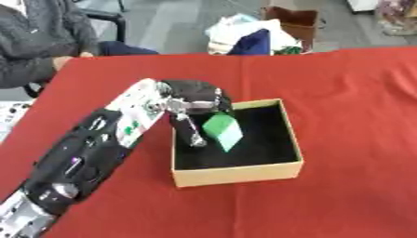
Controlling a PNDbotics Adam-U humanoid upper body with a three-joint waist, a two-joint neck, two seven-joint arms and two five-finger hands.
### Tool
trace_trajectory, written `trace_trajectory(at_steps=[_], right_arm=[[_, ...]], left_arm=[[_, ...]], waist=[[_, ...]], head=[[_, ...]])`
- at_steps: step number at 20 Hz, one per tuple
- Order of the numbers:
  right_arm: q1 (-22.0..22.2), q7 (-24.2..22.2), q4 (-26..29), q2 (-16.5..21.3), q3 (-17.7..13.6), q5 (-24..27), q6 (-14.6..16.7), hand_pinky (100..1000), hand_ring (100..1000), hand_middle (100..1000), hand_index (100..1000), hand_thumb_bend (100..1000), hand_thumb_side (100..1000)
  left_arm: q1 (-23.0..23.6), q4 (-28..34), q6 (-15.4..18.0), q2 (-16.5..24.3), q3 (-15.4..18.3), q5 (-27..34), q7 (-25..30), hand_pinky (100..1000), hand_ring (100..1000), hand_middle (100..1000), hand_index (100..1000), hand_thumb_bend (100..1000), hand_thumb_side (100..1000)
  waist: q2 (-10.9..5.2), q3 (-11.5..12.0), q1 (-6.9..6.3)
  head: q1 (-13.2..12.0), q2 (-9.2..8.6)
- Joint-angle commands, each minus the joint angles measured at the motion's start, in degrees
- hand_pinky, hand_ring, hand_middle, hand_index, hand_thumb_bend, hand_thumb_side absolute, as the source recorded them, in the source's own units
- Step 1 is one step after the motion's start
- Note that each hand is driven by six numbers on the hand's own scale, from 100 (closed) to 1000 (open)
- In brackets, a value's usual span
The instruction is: Pick up objects on the table and place them in the box.
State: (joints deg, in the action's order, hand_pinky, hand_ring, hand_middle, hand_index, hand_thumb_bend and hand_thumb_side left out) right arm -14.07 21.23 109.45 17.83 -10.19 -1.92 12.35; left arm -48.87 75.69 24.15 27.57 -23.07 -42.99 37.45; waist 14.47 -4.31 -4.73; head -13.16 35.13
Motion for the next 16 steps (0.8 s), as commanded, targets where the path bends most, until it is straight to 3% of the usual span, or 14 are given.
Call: trace_trajectory(at_steps=[1,4,9,14,15,16], right_arm=[[-0.3,0.2,0.6,0.5,-0.3,0.2,0.1,632,744,763,865,100,548],[-0.3,0.2,0.6,0.5,-0.3,0.1,0.1,632,744,763,865,100,548],[-0.3,0.4,0.6,0.5,-0.5,0.0,0.1,632,744,763,865,100,548],[-0.3,0.7,0.7,0.6,-0.8,-0.1,0.1,632,744,763,865,100,549],[-0.3,0.8,0.7,0.6,-0.9,-0.2,0.1,632,744,763,865,100,548],[-0.3,0.9,0.7,0.6,-1.0,-0.2,0.1,632,744,763,865,100,549]], left_arm=[[-0.7,2.2,1.7,1.6,0.3,-2.3,2.4,883,850,799,864,559,413],[-0.4,4.6,2.3,2.8,0.9,-4.5,2.5,903,867,830,888,694,553],[0.8,11.2,2.1,6.0,2.6,-4.5,-0.4,915,873,840,898,756,623],[4.9,24.3,-2.6,11.6,9.1,0.7,-9.6,896,845,803,876,671,588],[6.2,26.8,-4.1,12.2,11.2,2.0,-12.0,876,823,782,865,576,561],[7.9,29.3,-5.9,12.7,13.6,3.7,-15.0,865,813,771,859,537,538]], waist=[[-0.89,0.0,0.14],[-0.95,0.3,0.06],[-0.91,0.6,0.0],[-0.65,1.2,0.07],[-0.57,1.3,0.13],[-0.49,1.4,0.18]], head=[[-0.1,-0.66],[-0.1,-0.73],[0.2,-0.95],[0.7,-1.26],[0.9,-1.31],[1.1,-1.34]])
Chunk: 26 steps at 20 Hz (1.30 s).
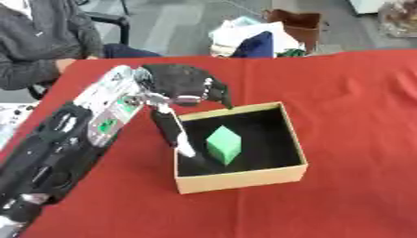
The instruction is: Pick up objects on the table and place them in the box.
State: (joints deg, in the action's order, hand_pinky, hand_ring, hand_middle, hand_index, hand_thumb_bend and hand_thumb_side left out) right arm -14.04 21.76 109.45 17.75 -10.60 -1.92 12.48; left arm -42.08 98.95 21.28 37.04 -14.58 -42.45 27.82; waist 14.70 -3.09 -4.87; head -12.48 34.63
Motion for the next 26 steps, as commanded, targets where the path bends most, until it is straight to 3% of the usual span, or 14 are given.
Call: trace_trajectory(at_steps=[1,5,8,13,18,26], right_arm=[[-0.3,0.5,0.7,0.7,-0.7,-0.2,0.0,632,744,763,865,100,549],[-0.4,0.7,0.8,0.7,-0.8,-0.3,-0.1,632,744,762,865,100,547],[-0.4,0.8,0.7,0.7,-0.9,-0.3,-0.1,632,744,762,865,100,547],[-0.7,1.1,0.9,0.8,-1.1,-0.4,-0.2,632,744,761,865,100,545],[-0.9,1.2,1.0,0.7,-1.2,-0.6,-0.2,632,744,761,864,100,545],[-0.9,1.4,1.0,0.6,-1.2,-0.6,-0.4,632,744,761,864,100,545]], left_arm=[[2.9,8.3,-4.8,3.6,7.4,5.2,-8.6,853,802,761,854,478,513],[9.8,14.7,-10.0,3.6,14.0,14.0,-20.1,811,767,722,843,358,424],[15.0,15.5,-10.2,1.8,17.7,19.7,-28.1,774,736,682,827,283,395],[22.7,15.6,-9.9,-3.0,21.7,28.1,-37.7,711,684,626,802,104,440],[28.1,15.6,-9.2,-8.0,24.5,32.1,-42.5,695,671,617,798,100,490],[32.2,15.6,-10.0,-15.1,26.1,34.5,-45.7,671,650,599,792,100,588]], waist=[[-0.66,0.3,0.37],[-0.4,0.9,0.61],[-0.21,1.0,0.89],[0.1,1.3,1.18],[0.31,1.8,1.19],[0.39,1.9,1.56]], head=[[0.6,-0.86],[1.1,-1.07],[1.5,-1.13],[1.8,-1.37],[2.0,-1.12],[2.0,-0.51]])
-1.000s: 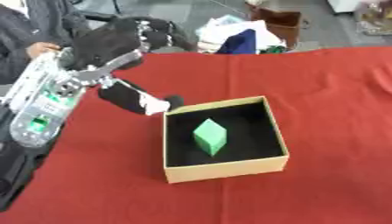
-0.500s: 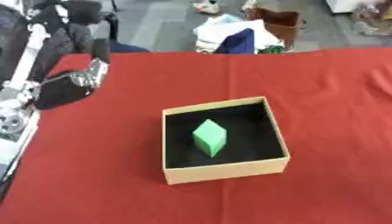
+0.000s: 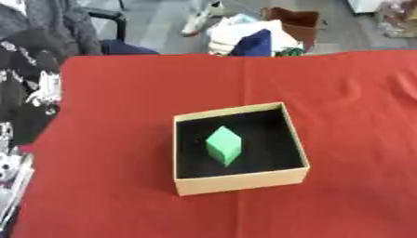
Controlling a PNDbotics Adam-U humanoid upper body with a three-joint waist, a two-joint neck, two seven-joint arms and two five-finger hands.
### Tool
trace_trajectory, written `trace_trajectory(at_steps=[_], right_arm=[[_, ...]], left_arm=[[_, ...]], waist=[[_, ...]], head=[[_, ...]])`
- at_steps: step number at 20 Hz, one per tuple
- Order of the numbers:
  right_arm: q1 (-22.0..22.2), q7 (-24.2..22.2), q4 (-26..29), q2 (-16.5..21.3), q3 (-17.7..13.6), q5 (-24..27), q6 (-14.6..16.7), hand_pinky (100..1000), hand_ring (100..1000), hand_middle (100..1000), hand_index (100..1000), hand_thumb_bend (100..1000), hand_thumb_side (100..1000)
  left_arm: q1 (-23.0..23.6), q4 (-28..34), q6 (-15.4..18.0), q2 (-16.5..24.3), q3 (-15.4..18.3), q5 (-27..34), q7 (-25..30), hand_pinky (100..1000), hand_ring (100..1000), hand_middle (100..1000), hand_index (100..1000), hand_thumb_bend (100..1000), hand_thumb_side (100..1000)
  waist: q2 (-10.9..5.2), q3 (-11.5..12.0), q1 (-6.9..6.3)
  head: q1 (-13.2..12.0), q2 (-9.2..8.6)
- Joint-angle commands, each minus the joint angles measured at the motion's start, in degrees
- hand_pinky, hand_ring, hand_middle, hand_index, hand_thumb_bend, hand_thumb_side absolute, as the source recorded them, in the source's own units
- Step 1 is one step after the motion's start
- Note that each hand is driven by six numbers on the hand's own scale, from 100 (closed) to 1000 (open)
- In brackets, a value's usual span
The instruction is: Pick up objects on the table and place them in the box.
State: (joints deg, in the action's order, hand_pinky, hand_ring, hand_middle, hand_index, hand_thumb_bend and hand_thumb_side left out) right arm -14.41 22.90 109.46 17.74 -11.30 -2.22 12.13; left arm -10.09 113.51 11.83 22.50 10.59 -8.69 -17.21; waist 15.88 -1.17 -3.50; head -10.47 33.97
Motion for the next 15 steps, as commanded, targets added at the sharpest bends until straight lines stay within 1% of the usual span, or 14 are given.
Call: trace_trajectory(at_steps=[1,8,15], right_arm=[[-0.6,0.3,0.9,0.6,-0.5,-0.3,0.0,632,744,761,864,100,544],[-0.6,0.2,0.9,0.5,-0.4,-0.3,-0.1,631,744,759,863,100,542],[-0.6,0.4,1.0,0.5,-0.5,-0.4,-0.2,631,743,758,862,100,543]], left_arm=[[0.5,1.1,-0.9,-1.0,1.0,0.9,-0.8,669,647,596,792,100,601],[1.2,1.1,-2.3,-3.3,0.7,2.3,-0.3,665,645,594,794,100,643],[1.0,1.1,-2.7,-4.4,0.8,2.9,0.0,664,643,593,792,100,649]], waist=[[-0.79,0.0,0.22],[-0.75,0.1,0.53],[-0.72,0.3,0.61]], head=[[-0.1,0.16],[0.0,0.37],[-0.1,0.91]])
